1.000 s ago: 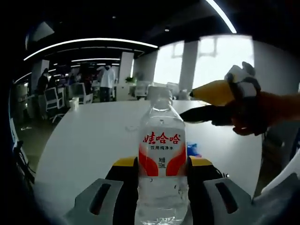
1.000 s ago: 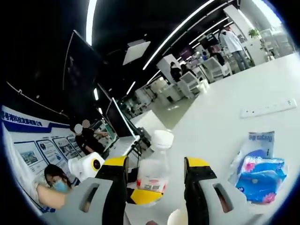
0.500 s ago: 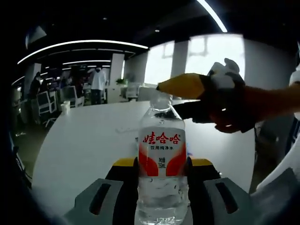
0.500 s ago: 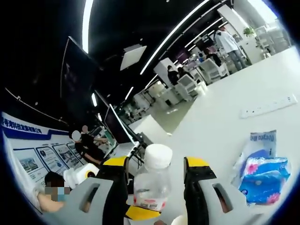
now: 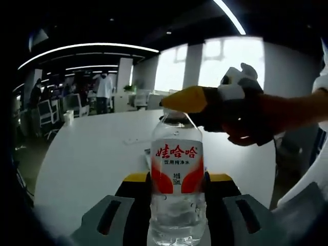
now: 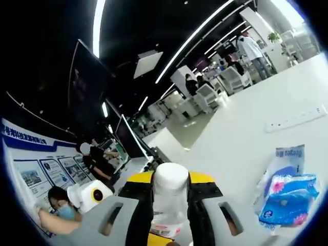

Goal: Arrange the tabletop items into an orderly group along one side of the table until the central work area is clear of visible clutter.

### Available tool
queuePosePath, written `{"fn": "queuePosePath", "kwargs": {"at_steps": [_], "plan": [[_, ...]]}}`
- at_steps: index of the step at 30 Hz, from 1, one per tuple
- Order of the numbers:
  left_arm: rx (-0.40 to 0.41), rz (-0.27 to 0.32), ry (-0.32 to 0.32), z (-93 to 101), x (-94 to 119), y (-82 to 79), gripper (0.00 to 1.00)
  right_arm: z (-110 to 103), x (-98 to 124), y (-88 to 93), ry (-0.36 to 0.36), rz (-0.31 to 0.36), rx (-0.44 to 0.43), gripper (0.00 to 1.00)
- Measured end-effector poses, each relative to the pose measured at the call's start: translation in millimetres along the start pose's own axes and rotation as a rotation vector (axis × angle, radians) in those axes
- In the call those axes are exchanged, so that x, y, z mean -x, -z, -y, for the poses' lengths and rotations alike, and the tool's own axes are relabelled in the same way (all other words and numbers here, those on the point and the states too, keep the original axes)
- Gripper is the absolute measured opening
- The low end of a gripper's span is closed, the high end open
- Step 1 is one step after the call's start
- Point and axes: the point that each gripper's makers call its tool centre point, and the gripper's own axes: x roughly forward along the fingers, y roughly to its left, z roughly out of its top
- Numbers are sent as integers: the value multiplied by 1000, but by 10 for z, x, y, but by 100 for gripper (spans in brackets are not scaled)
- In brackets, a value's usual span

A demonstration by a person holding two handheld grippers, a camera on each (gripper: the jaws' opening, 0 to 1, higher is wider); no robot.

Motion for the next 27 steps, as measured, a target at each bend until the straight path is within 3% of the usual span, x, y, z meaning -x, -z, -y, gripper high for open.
{"fn": "queuePosePath", "kwargs": {"at_steps": [13, 24, 27], "plan": [[-19, -34, -81, -82, 63, 17, 37, -376, -143, 13, -106, -40, 266, 19], [29, -87, -182, -157, 125, 157, 37, -667, -225, 216, -228, -144, 538, 19], [46, -89, -200, -184, 133, 188, 37, -674, -242, 232, -239, -149, 535, 18]]}}
